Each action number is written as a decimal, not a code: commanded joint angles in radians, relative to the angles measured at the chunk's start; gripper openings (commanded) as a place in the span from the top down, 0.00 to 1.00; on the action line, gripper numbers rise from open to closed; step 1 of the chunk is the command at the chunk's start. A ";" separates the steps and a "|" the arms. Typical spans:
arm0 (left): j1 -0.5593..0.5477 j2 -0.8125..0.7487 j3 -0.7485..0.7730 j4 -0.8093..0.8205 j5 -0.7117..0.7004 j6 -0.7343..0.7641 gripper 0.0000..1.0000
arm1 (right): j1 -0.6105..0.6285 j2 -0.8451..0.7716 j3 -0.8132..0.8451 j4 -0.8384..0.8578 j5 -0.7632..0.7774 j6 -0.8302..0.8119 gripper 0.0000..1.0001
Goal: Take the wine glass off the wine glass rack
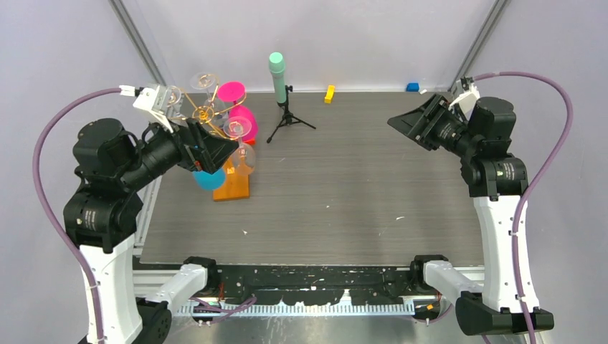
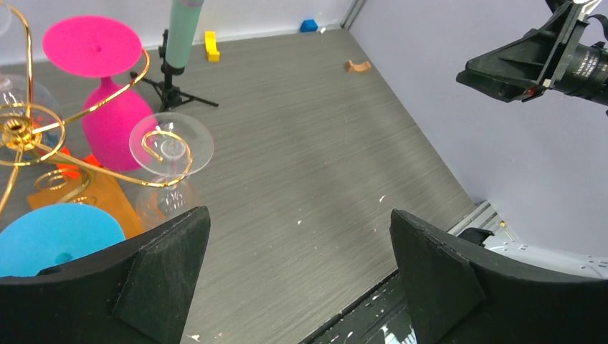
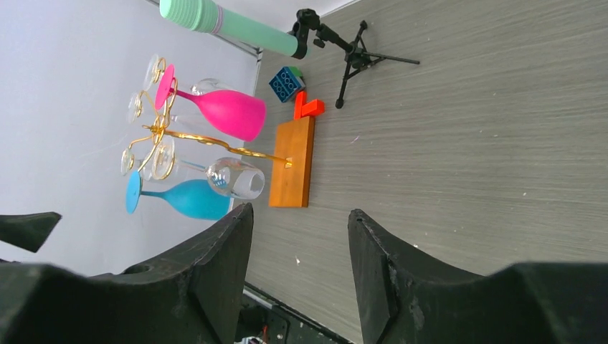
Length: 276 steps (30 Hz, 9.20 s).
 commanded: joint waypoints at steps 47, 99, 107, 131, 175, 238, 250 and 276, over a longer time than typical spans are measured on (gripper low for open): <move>0.006 -0.328 -0.272 0.123 -0.236 -0.209 0.00 | 0.842 0.750 0.254 0.715 0.401 0.707 0.47; 0.006 -0.328 -0.287 0.132 -0.273 -0.216 0.00 | 0.861 0.655 0.216 0.713 0.304 0.732 1.00; 0.005 -0.323 -0.291 0.132 -0.286 -0.210 0.00 | 0.862 0.713 0.281 0.699 0.286 0.722 1.00; 0.006 -0.328 -0.283 0.110 -0.313 -0.185 0.00 | 0.889 0.820 0.388 0.750 0.299 0.671 1.00; 0.006 -0.277 -0.401 0.324 0.090 -0.197 0.01 | 0.860 0.483 0.112 0.641 0.611 0.760 1.00; -0.391 0.020 -0.699 1.204 0.294 -0.027 1.00 | 0.858 0.064 -0.059 0.571 0.413 0.870 0.87; -0.391 -0.031 -0.726 1.282 -0.217 -0.192 1.00 | 0.857 -0.095 -0.245 0.583 0.673 0.716 0.12; -0.391 -0.065 -0.805 1.371 -0.659 -0.917 1.00 | 0.866 -0.021 -0.388 0.948 0.410 0.785 0.24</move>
